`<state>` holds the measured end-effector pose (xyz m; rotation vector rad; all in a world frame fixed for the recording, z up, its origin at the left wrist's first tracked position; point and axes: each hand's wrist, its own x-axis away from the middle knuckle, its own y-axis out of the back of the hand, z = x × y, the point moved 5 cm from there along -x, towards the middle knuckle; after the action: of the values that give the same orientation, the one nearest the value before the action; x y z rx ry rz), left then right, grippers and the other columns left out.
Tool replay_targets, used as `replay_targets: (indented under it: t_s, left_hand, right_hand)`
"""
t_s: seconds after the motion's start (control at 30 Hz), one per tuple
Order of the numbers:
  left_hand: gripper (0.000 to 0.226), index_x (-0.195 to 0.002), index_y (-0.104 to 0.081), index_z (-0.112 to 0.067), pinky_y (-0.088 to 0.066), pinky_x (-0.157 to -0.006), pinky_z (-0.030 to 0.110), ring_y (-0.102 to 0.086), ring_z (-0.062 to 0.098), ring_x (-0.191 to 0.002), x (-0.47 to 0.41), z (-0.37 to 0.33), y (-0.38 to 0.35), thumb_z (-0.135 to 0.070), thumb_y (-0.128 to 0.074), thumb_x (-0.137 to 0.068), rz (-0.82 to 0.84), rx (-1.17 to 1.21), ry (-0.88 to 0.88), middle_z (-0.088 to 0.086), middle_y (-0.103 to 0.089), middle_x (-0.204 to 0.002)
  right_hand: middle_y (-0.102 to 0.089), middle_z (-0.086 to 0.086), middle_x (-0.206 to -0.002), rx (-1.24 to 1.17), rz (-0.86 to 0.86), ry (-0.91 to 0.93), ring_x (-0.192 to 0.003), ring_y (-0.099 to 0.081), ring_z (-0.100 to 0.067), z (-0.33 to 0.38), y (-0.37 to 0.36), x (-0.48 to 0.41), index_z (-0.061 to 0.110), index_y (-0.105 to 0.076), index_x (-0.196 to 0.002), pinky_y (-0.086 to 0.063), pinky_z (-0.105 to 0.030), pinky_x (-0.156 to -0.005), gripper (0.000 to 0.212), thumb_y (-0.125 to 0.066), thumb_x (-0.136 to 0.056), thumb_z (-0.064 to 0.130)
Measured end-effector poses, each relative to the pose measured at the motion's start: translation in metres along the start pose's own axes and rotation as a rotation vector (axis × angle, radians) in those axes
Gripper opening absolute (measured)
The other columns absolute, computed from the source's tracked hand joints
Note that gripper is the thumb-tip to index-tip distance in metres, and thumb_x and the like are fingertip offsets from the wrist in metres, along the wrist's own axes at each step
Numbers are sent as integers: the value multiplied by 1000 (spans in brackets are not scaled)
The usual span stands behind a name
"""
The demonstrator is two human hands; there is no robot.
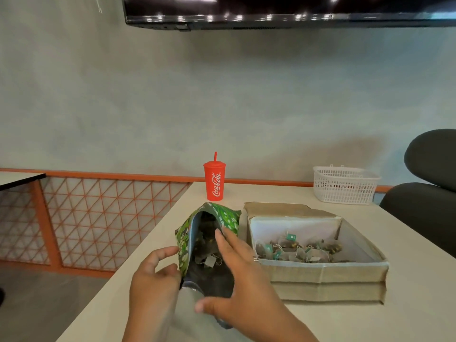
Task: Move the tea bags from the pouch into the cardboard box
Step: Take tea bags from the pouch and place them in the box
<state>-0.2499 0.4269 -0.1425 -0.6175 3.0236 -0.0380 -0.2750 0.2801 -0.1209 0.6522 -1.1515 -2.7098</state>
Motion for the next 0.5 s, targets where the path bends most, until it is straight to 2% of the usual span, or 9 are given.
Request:
replay_targets:
  t_s: [0.07,0.13,0.17,0.2,0.27,0.33,0.43,0.5]
  left_hand:
    - [44,-79,-63,-30,-48,-82,36,-60,18,-79,5,-3,4,12,-52,-82,1,41,6,12,-63,-78]
    - [45,-79,-63,-30,-49,-83,37,-59,19,-76,11,-7,4,14,-54,-80,11,106,-1,14,-63,-81]
    - [45,-79,-64,-29,-49,-82,38,-60,20,-74,15,-10,2,15,-54,-79,14,130,-11,14,-64,-81]
    - [45,-79,-64,-29,-50,-82,39,-61,21,-75,19,-12,-1,15,-55,-78,22,148,-32,15,-65,-83]
    - [47,-80,-66,-31,-52,-80,40,-63,25,-82,27,-14,-8,14,-56,-75,48,168,-81,17,-66,-91]
    - [49,-84,-65,-32,-50,-69,34,-61,25,-83,37,-17,-17,15,-55,-73,61,176,-131,18,-64,-97]
    - [47,-86,-63,-31,-46,-65,27,-61,23,-87,51,-23,-25,14,-52,-76,87,197,-181,15,-61,-104]
    - [43,-87,-61,-30,-48,-65,24,-62,17,-83,57,-26,-25,11,-51,-80,103,226,-183,12,-61,-106]
  right_hand:
    - [37,49,-116,117,14,-32,-124,28,12,-2,1,8,52,11,-137,3,-23,-110,111,-73,-64,57]
    - [46,45,-112,185,-9,-86,-125,35,3,-8,1,17,55,-2,-139,-1,-35,-114,104,-74,-63,58]
    - [46,43,-114,187,-46,-100,-130,33,-1,-11,-1,22,54,-14,-139,-5,-36,-115,96,-74,-64,56]
    - [41,40,-122,169,-125,-91,-136,25,-7,-12,-1,26,53,-28,-136,-10,-33,-115,84,-75,-65,52]
    - [14,31,-141,134,-405,14,-142,-8,-17,-11,0,37,48,-52,-114,-22,-25,-109,53,-73,-66,38]
    - [-16,18,-143,102,-611,59,-131,-37,-19,-16,1,46,36,-59,-89,-32,-19,-101,29,-72,-66,26]
    - [-27,22,-133,-41,-593,-23,-113,-47,-3,-17,6,49,29,-60,-81,-27,5,-84,22,-72,-76,12]
    - [-33,15,-128,-79,-581,-40,-105,-44,14,-15,14,53,24,-67,-70,-26,7,-78,20,-70,-78,6]
